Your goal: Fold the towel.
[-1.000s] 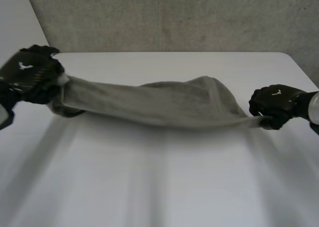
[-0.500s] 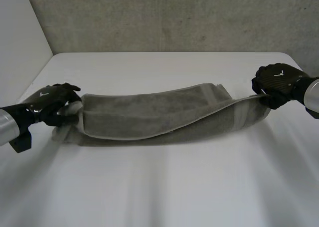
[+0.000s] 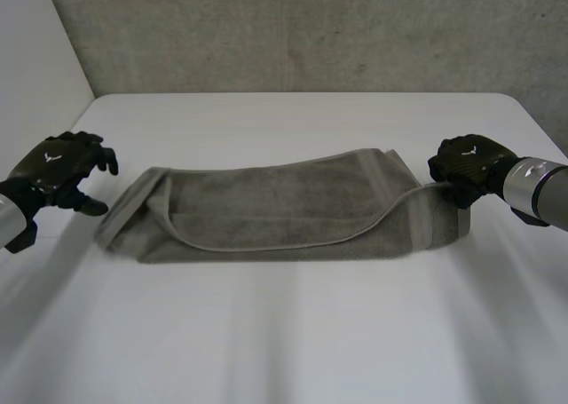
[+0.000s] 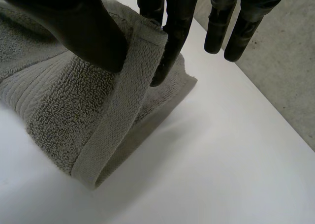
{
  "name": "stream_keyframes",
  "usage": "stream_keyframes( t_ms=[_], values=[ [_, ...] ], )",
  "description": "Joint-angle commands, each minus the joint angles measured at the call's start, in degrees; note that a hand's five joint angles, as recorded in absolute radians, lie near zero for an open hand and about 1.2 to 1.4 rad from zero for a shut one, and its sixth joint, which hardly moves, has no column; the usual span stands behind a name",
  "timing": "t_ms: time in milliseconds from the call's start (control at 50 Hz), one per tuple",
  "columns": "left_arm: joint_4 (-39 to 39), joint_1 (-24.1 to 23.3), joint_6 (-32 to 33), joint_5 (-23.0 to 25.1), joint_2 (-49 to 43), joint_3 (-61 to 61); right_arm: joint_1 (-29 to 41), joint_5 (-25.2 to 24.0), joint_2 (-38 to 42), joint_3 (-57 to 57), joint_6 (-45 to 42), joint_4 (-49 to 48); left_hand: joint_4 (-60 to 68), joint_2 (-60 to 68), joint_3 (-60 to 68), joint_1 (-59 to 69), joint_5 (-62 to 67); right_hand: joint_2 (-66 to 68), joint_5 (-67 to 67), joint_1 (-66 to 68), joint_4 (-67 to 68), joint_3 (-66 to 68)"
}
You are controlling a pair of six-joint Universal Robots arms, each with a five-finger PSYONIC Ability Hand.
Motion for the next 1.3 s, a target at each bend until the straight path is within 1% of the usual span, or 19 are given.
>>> stream_keyframes(
  t_ms=[20, 80, 120, 200, 240, 300, 340, 460, 520, 560, 620, 660, 680, 720, 780, 820, 840, 880, 1300],
  values=[
    [-0.9, -1.1, 6.9, -4.3, -0.1, -0.2, 0.9, 0.0, -0.1, 0.3, 0.1, 0.1, -3.2, -3.0, -2.9, -3.0, -1.3, 2.8, 2.9, 5.7, -3.3, -2.1],
    [-1.3, -2.8, 6.9, -4.9, 0.4, -0.4, 1.1, 0.0, -0.1, 0.4, 0.1, 0.1, -3.2, -4.1, -2.9, -4.2, -2.5, 2.8, 2.9, 5.7, -3.3, -2.1],
    [-1.8, -6.0, 6.8, -4.9, 1.1, -0.7, 1.2, 0.0, -0.2, 0.6, 0.1, 0.1, -3.2, -4.5, -2.9, -4.5, -2.8, 2.8, 2.9, 5.7, -3.3, -2.1],
    [-2.0, -8.8, 6.8, -4.9, 2.2, -1.0, 1.2, 0.0, -0.2, 0.7, 0.1, 0.1, -3.2, -5.5, -2.9, -5.5, -3.8, 2.8, 2.9, 5.7, -3.3, -2.1],
    [-1.9, -12.1, 6.9, -4.9, 2.5, -1.0, 1.2, 0.0, -0.2, 0.7, 0.1, 0.1, -3.2, -5.5, -2.9, -5.5, -3.8, 2.8, 2.9, 5.7, -3.3, -2.1],
    [-1.8, -13.9, 7.2, -4.9, 2.6, -0.9, 1.2, 0.0, -0.2, 0.7, 0.1, 0.1, -3.2, -5.5, -2.9, -5.5, -3.8, 2.8, 2.9, 5.7, -3.3, -2.1],
    [-1.3, -16.5, 7.7, -4.9, 2.7, -0.3, 1.2, 0.0, -0.2, 0.8, 0.1, 0.1, -3.2, -5.5, -2.9, -5.5, -3.8, 2.8, 2.9, 5.7, -3.3, -2.1],
    [-1.1, -18.5, 8.4, -5.2, 2.0, 0.8, 1.2, 0.0, -0.2, 1.0, 0.1, 0.1, -3.2, -5.7, -2.9, -5.7, -4.0, 2.8, 2.9, 5.7, -3.3, -2.1],
    [-1.2, -19.7, 10.5, -5.5, 1.7, 1.2, 1.2, 0.0, -0.2, 1.1, 0.1, 0.1, -3.2, -5.7, -2.9, -5.7, -4.0, 2.8, 2.9, 5.7, -3.3, -2.1],
    [-1.2, -21.5, 14.5, -5.8, 1.2, 1.1, 1.2, 0.0, -0.2, 1.1, 0.1, 0.1, -3.2, -5.5, -2.9, -5.5, -3.8, 2.8, 2.9, 5.7, -3.3, -2.1],
    [-1.3, -22.6, 17.0, -6.2, 0.9, 1.0, 1.2, 0.0, -0.2, 1.2, 0.1, 0.1, -3.2, -5.5, -2.9, -5.5, -3.8, 2.8, 2.9, 5.7, -3.3, -2.1],
    [-1.5, -24.3, 22.5, -7.1, -0.2, 0.5, 1.2, 0.0, -0.2, 1.2, 0.1, 0.1, -3.2, -5.5, -2.9, -5.5, -3.8, 2.8, 2.9, 5.7, -3.3, -2.1],
    [-1.5, -24.3, 22.5, -7.1, -0.2, 0.5, 1.2, 0.0, -0.2, 1.2, 0.1, 0.1, -3.2, -5.5, -2.9, -5.5, -3.8, 2.8, 2.9, 5.7, -3.3, -2.1],
    [-1.9, -25.4, 27.9, -9.3, -1.7, 0.3, 1.2, 0.0, -0.2, 1.3, 0.1, 0.1, -3.2, -5.5, -2.9, -5.5, -3.8, 2.8, 2.9, 5.7, -3.3, -2.1],
    [-1.9, -25.7, 30.5, -10.7, -2.5, 0.3, 1.2, -0.1, -0.2, 1.4, 0.1, 0.1, -3.2, -5.5, -2.9, -5.5, -3.8, 2.8, 2.9, 5.7, -3.3, -2.1],
    [-1.9, -26.0, 34.9, -13.1, -3.9, 0.3, 1.1, 0.0, -0.2, 1.5, 0.1, 0.1, -3.2, -5.7, -2.9, -5.7, -4.0, 2.8, 2.9, 5.7, -3.3, -2.1],
    [-1.9, -26.0, 34.9, -13.1, -3.9, 0.3, 1.1, 0.0, -0.2, 1.5, 0.1, 0.1, -3.2, -5.7, -2.9, -5.7, -4.0, 2.8, 2.9, 5.7, -3.3, -2.1],
    [-1.9, -26.1, 38.6, -14.2, -4.8, 0.2, 1.1, -0.1, -0.2, 1.5, 0.1, 0.1, -3.2, -5.7, -2.9, -5.7, -4.0, 2.8, 2.9, 5.7, -3.3, -2.1],
    [-1.0, -25.1, 49.0, -16.6, -7.3, -0.9, 1.1, -0.1, 0.0, 1.9, 0.0, 0.1, -3.2, -5.3, -2.9, -5.4, -3.6, 2.8, 2.9, 5.7, -3.3, -2.1]
  ],
)
